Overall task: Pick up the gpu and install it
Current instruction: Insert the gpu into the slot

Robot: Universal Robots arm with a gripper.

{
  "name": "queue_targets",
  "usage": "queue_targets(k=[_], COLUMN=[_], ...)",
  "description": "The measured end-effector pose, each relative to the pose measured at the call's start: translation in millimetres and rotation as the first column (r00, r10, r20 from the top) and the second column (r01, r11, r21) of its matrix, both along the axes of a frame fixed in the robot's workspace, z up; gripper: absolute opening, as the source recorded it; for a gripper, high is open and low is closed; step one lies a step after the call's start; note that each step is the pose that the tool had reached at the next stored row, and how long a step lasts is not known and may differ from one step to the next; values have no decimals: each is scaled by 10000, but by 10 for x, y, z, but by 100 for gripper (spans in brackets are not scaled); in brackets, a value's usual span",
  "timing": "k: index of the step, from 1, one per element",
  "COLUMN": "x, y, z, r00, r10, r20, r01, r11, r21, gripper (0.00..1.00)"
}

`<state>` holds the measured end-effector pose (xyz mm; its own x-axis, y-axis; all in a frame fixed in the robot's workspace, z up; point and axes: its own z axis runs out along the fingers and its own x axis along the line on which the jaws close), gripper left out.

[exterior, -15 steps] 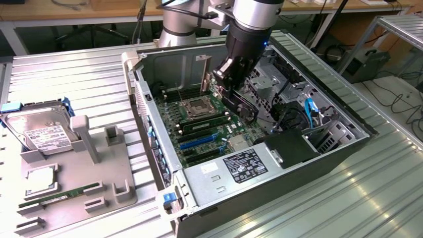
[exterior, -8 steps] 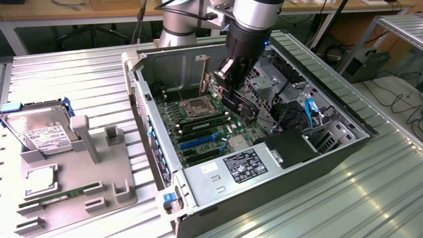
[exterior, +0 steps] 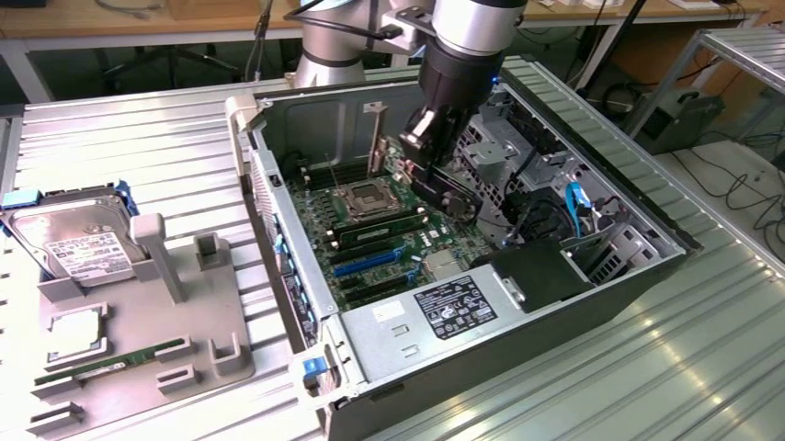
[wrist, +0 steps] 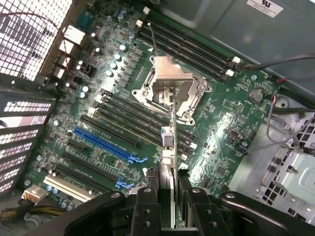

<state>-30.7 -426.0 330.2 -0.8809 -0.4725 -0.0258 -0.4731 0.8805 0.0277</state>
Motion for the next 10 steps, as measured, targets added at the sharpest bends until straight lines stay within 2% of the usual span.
queue_targets(k=[10], x=[0], y=[0], z=[0], r00=[9973], r10=[735], r20=[0], r01=[-735], r11=[9973], r21=[0], gripper=[27])
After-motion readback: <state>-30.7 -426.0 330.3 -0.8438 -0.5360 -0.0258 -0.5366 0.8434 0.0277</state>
